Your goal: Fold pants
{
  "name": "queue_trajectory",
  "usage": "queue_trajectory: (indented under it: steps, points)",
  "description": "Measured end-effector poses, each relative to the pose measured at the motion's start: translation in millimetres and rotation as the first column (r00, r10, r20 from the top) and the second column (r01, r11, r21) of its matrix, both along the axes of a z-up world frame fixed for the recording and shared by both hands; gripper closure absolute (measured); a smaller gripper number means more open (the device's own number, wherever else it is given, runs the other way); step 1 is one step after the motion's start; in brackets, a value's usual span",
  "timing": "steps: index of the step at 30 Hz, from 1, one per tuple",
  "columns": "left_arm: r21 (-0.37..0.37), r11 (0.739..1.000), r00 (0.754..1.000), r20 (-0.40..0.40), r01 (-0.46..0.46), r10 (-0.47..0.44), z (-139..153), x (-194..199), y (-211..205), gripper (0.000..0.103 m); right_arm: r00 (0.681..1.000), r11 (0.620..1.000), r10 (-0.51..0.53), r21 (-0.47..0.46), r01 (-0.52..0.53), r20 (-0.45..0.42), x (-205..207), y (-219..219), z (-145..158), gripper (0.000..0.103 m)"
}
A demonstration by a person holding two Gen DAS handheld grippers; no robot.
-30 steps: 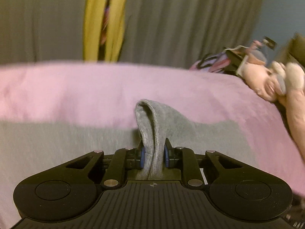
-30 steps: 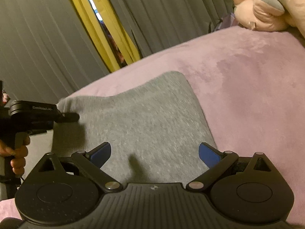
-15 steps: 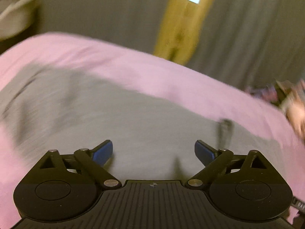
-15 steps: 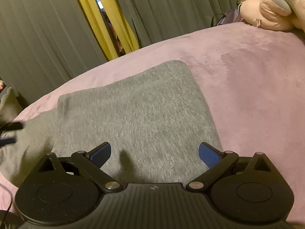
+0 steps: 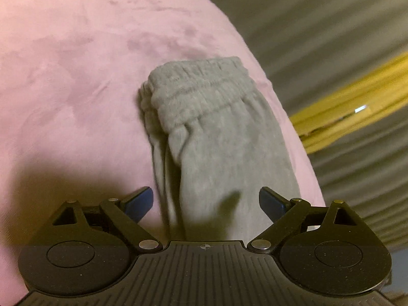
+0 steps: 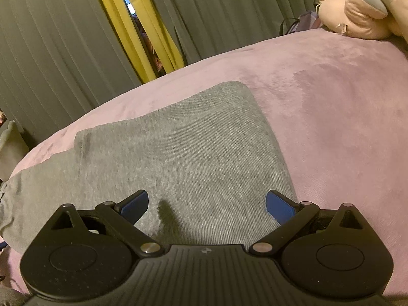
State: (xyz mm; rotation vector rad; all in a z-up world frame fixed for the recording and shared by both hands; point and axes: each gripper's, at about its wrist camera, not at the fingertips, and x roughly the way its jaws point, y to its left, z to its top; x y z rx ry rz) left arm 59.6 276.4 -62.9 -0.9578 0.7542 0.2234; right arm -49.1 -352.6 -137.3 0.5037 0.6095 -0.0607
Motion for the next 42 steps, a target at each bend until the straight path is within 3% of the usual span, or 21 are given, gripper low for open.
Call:
queue_trajectory:
  steps: [3, 4, 6, 10, 12, 14, 16, 18, 20, 21, 24, 29, 30, 32, 34, 36, 37, 38, 39, 41, 42]
  points:
    - [-0.053, 0.998, 1.0, 0.008, -0.021, 0.021, -6, 14, 9, 0.014, 1.0, 1.0, -0.002, -0.007, 0.002, -0.002, 1, 0, 0, 0.004]
    - [-0.074, 0.997, 0.999, 0.017, -0.026, 0.028, -9, 18, 14, 0.021, 1.0, 1.0, -0.004, -0.009, 0.004, -0.002, 1, 1, -1, 0.004]
    - [-0.096, 0.994, 0.999, -0.009, -0.044, 0.043, -12, 25, 19, 0.063, 1.0, 1.0, -0.006, -0.013, 0.006, -0.001, 1, 1, -1, 0.004]
    - [-0.022, 1.0, 1.0, 0.014, -0.009, 0.009, -13, 23, 15, 0.069, 1.0, 1.0, -0.011, -0.016, 0.011, 0.002, 4, 0, -2, 0.004]
    - [0.008, 1.0, 1.0, 0.016, -0.001, 0.001, -14, 22, 11, 0.058, 1.0, 1.0, -0.013, -0.015, 0.013, 0.005, 5, 0, -2, 0.004]
    - [-0.005, 1.0, 1.0, 0.008, -0.026, 0.026, -15, 22, 10, 0.059, 1.0, 1.0, -0.012, -0.021, 0.013, 0.006, 6, 0, -3, 0.004]
    - [0.043, 0.998, 0.998, -0.033, -0.049, 0.051, -5, 25, 3, 0.074, 1.0, 0.999, -0.01, -0.032, 0.01, 0.005, 7, 1, -3, 0.004]
    - [0.18, 0.984, 1.0, -0.007, 0.0, 0.001, 17, 26, -15, 0.083, 1.0, 0.999, -0.007, -0.037, 0.007, 0.003, 7, 1, -2, 0.004]
    - [0.341, 0.937, 0.995, 0.035, 0.078, -0.095, 46, 24, -40, 0.084, 1.0, 1.0, -0.011, -0.021, 0.011, 0.007, 5, -1, 0, 0.004]
    - [0.422, 0.898, 0.985, 0.061, 0.121, -0.161, 64, 22, -57, 0.085, 1.0, 1.0, -0.013, -0.01, 0.013, 0.011, 4, -3, 2, 0.004]
    - [0.561, 0.8, 0.939, 0.111, 0.212, -0.326, 107, 10, -104, 0.085, 0.999, 0.999, -0.025, 0.037, 0.024, 0.036, -3, -11, 7, 0.004]
    - [0.664, 0.662, 0.812, 0.141, 0.347, -0.567, 142, -22, -197, 0.084, 0.995, 0.998, -0.05, 0.049, 0.045, 0.085, -17, -17, 20, 0.004]
    - [0.683, 0.626, 0.78, 0.133, 0.376, -0.612, 142, -28, -218, 0.084, 0.994, 0.998, -0.045, 0.052, 0.04, 0.097, -21, -18, 23, 0.004]
    - [0.732, 0.519, 0.701, 0.079, 0.442, -0.709, 137, -37, -261, 0.083, 0.992, 0.998, -0.039, 0.056, 0.033, 0.119, -29, -18, 30, 0.004]
    - [0.754, 0.377, 0.61, -0.041, 0.539, -0.791, 123, -46, -306, 0.078, 0.99, 0.998, -0.031, 0.056, 0.023, 0.14, -37, -18, 37, 0.004]
    - [0.726, 0.268, 0.512, -0.134, 0.633, -0.848, 103, -61, -340, 0.059, 0.987, 0.998, -0.031, 0.062, 0.022, 0.155, -43, -19, 43, 0.004]
    - [0.721, 0.234, 0.48, -0.154, 0.652, -0.864, 97, -69, -350, 0.051, 0.987, 0.997, -0.033, 0.072, 0.022, 0.156, -46, -20, 45, 0.004]
    - [0.725, 0.205, 0.462, -0.172, 0.658, -0.87, 92, -77, -356, 0.032, 0.987, 0.996, -0.037, 0.084, 0.024, 0.154, -48, -21, 46, 0.004]
    - [0.733, 0.177, 0.45, -0.192, 0.657, -0.872, 88, -87, -361, 0.022, 0.988, 0.995, -0.039, 0.1, 0.025, 0.149, -50, -23, 47, 0.004]
    - [0.746, 0.15, 0.437, -0.204, 0.649, -0.876, 84, -94, -359, 0.022, 0.99, 0.992, -0.034, 0.126, 0.017, 0.136, -54, -25, 47, 0.004]
    - [0.746, 0.154, 0.448, -0.209, 0.648, -0.869, 83, -97, -355, 0.019, 0.99, 0.991, -0.031, 0.136, 0.012, 0.135, -56, -24, 46, 0.004]
